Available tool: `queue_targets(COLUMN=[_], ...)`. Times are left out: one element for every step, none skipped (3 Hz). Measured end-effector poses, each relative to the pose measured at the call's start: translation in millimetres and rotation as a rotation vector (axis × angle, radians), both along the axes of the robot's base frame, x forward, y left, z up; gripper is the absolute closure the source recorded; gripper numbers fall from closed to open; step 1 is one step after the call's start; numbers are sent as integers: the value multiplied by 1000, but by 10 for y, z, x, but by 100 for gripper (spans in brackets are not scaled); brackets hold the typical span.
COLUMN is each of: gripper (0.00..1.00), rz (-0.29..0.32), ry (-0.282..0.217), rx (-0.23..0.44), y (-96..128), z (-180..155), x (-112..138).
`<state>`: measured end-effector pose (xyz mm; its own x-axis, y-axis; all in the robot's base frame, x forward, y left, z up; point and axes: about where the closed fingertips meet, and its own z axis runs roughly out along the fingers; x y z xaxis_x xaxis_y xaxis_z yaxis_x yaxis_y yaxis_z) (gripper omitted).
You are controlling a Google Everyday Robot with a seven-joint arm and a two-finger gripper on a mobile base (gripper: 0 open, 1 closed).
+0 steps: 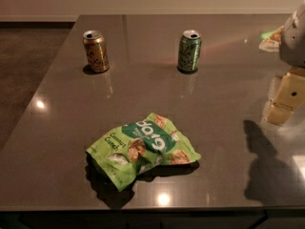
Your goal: Pick green can
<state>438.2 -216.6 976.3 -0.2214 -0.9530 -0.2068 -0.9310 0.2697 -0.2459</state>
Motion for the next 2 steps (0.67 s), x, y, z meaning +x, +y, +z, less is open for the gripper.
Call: queue_targets(gripper=[0,0], rz=[-6,-30], ry=[3,16], rx=[4,22], y=[13,71], z=[3,2], x=[34,182])
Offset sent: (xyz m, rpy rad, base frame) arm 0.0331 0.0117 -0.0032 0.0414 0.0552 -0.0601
